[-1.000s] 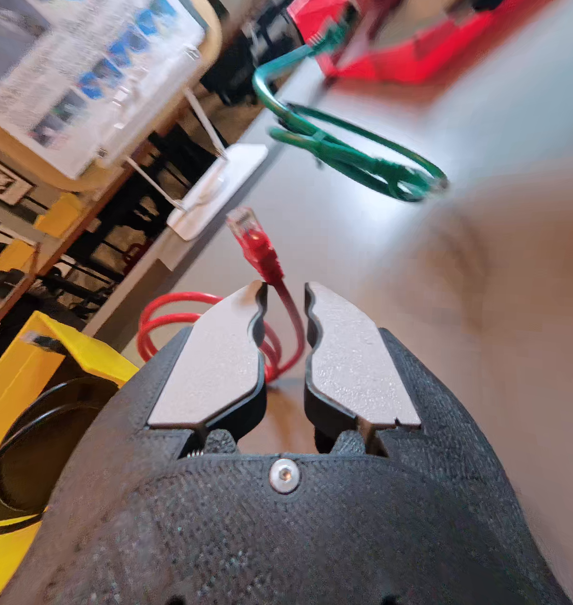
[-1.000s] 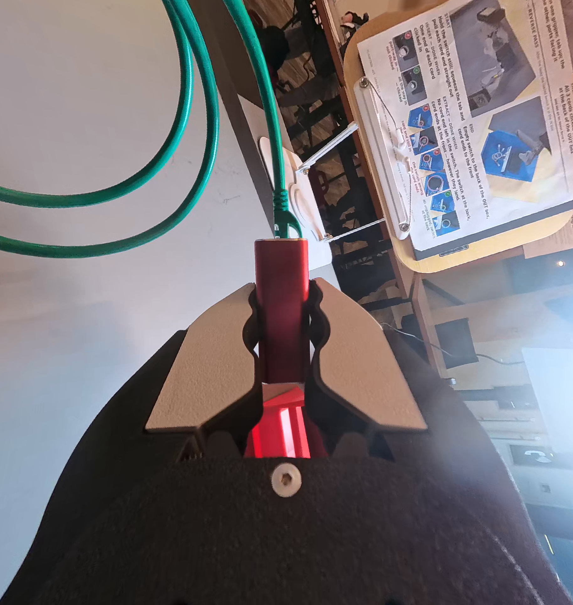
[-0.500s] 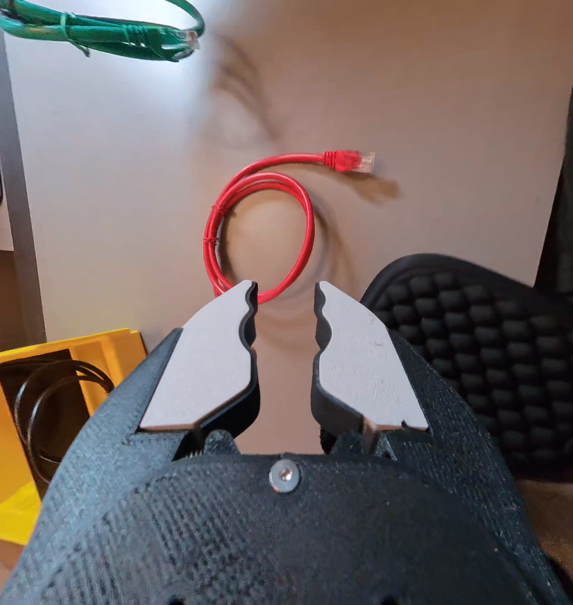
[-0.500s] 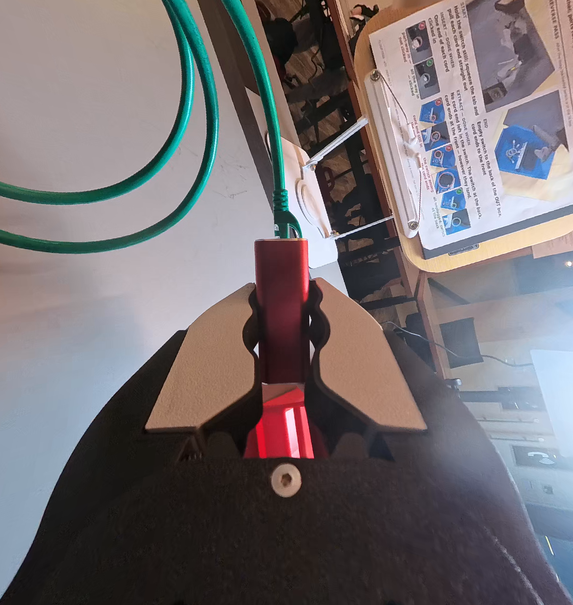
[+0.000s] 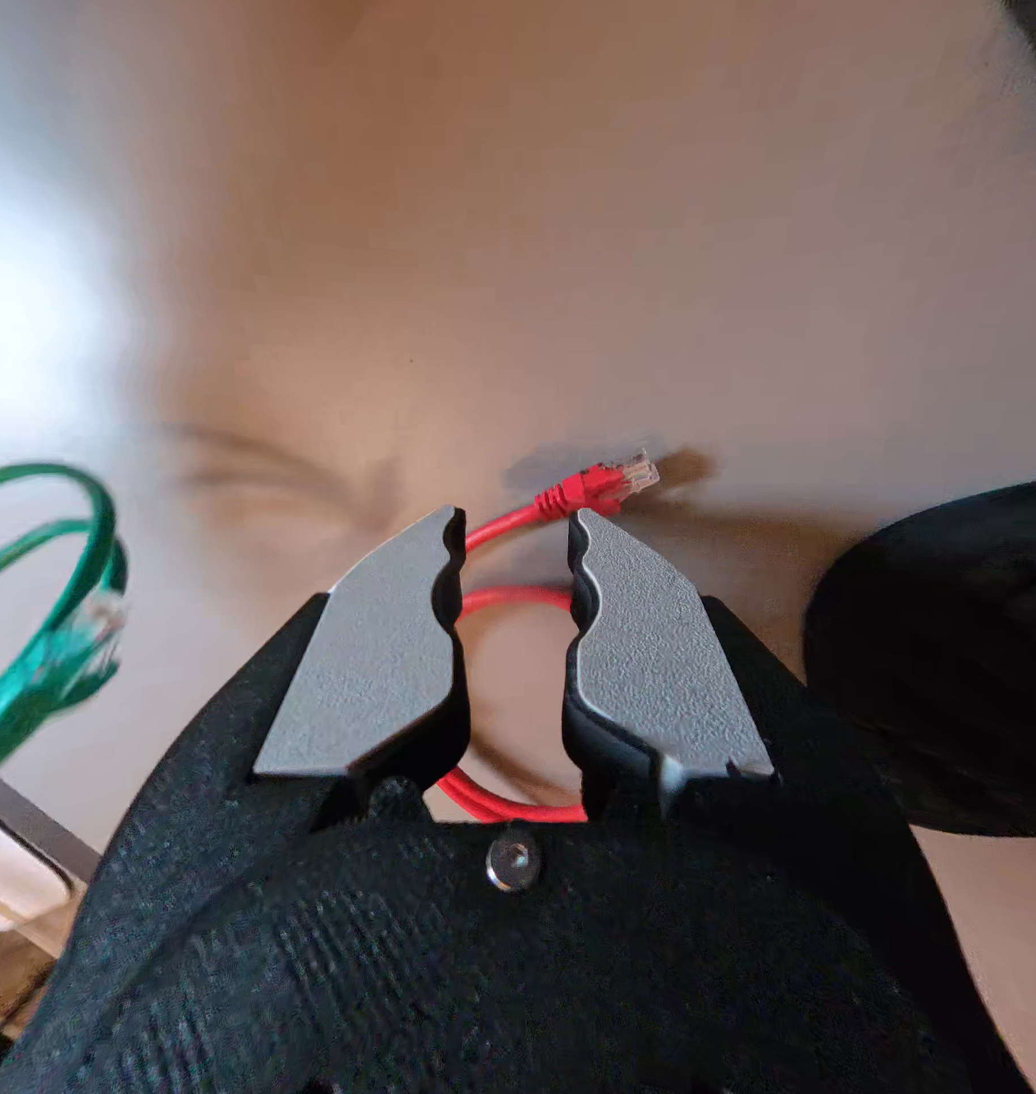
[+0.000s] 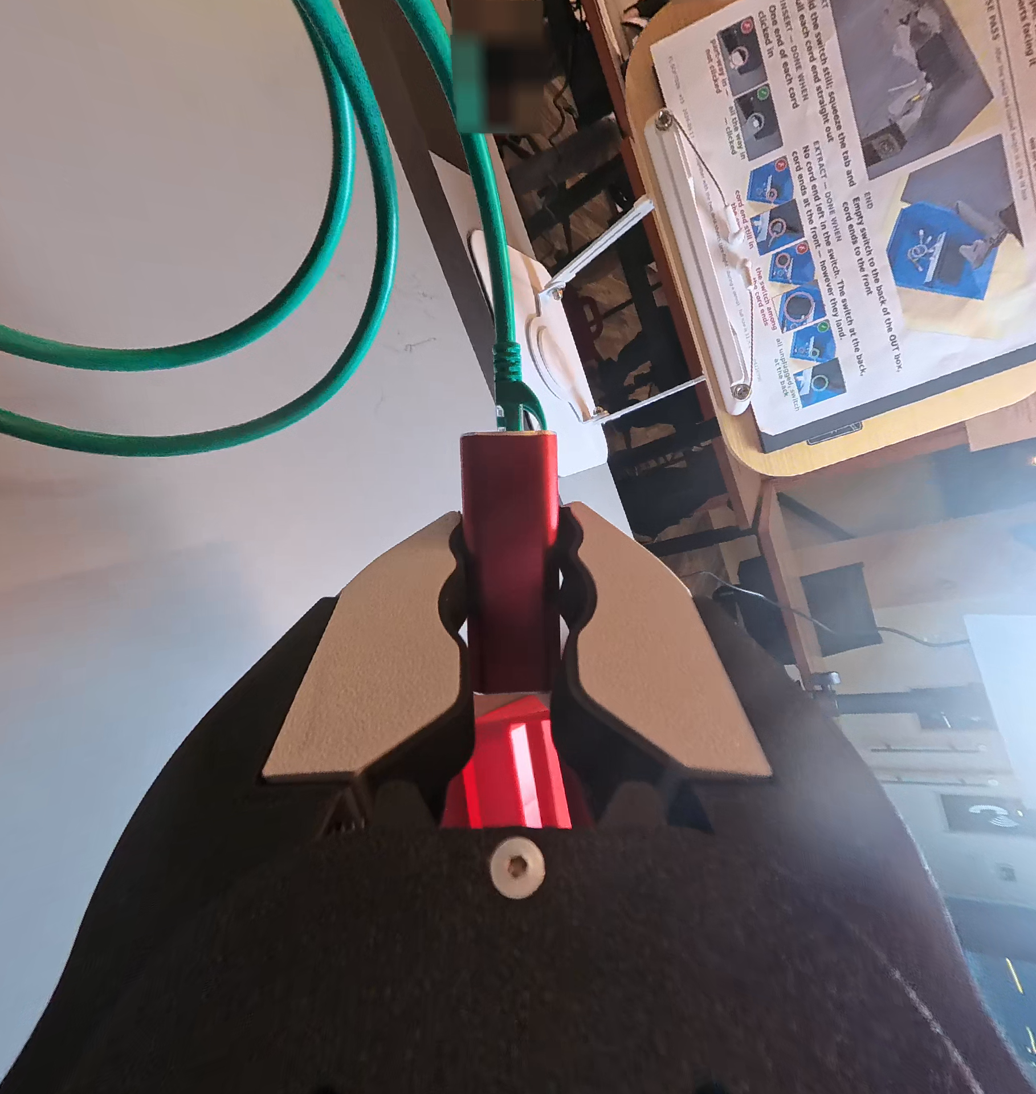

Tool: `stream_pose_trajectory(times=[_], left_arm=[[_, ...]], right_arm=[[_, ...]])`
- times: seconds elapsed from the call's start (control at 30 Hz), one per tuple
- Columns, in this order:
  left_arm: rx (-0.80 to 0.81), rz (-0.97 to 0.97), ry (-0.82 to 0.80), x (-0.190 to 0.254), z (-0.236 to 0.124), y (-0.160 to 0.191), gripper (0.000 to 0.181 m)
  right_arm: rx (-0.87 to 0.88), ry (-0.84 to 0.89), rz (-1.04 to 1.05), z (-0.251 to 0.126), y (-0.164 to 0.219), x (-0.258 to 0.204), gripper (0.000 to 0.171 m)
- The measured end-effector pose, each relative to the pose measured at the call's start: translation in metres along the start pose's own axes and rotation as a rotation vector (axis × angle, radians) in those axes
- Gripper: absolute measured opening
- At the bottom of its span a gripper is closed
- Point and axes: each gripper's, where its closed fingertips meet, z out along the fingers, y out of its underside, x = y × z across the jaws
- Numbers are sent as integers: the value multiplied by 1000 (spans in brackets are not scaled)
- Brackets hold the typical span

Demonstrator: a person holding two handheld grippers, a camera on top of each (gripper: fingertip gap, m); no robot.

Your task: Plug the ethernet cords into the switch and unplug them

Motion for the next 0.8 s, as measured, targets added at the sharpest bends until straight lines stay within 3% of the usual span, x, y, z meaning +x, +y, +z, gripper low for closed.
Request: stream_pose_trajectory(times=[0.23,0.4,0.53,0.7,0.8], left_arm=[[-46,89,157,8,17,7,36],[134,-14,153,4,19,-5,21],[217,-232,49,-21,21,-2,17],[211,-730,-51,-55,18,50,12],[251,-821,-121,-64,11,70,14]], right_arm=[[-17,1,23,1,10,3,27],[-19,3,27,2,14,5,27],[-21,2,26,2,14,4,27],[-11,5,26,1,12,5,27],[-9,-2,20,2,11,3,27]])
